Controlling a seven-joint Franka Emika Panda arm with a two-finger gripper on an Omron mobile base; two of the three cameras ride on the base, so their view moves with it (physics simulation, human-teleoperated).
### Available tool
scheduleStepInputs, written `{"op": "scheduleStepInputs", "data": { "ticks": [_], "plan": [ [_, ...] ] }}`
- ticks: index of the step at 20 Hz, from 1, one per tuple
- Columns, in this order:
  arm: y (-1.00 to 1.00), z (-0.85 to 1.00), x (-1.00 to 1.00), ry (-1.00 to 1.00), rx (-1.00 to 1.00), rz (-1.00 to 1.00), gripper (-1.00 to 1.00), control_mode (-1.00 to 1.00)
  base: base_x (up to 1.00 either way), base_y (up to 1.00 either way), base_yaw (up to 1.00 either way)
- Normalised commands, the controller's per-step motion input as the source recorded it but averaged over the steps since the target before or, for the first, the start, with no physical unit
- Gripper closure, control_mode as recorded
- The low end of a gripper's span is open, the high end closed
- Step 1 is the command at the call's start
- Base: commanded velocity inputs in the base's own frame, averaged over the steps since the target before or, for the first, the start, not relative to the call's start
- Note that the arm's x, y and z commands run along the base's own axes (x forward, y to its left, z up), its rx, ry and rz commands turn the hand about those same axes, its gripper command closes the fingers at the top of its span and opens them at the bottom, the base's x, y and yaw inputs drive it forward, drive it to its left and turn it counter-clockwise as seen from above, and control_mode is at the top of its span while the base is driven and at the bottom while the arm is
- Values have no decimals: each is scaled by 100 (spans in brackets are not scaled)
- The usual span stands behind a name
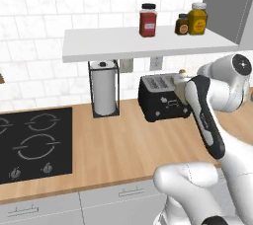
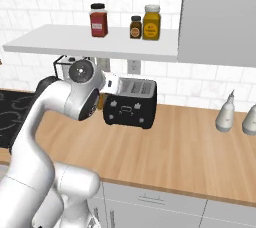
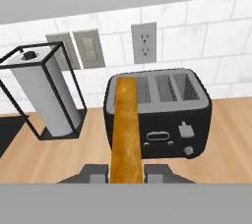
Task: Start the toaster. Once the lever pops up, take the bread to the plate on the dining counter.
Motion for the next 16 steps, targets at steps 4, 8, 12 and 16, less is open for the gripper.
{"op": "scheduleStepInputs", "data": {
  "ticks": [4,8,12,16],
  "plan": [
    [-5,-62,-97,3,0,9,100,-100,0,0,0],
    [2,-27,-78,8,0,10,100,-100,0,0,0],
    [5,0,-18,2,0,2,100,-100,0,0,0],
    [0,0,-18,0,0,1,100,-100,0,0,0]
  ]
}}
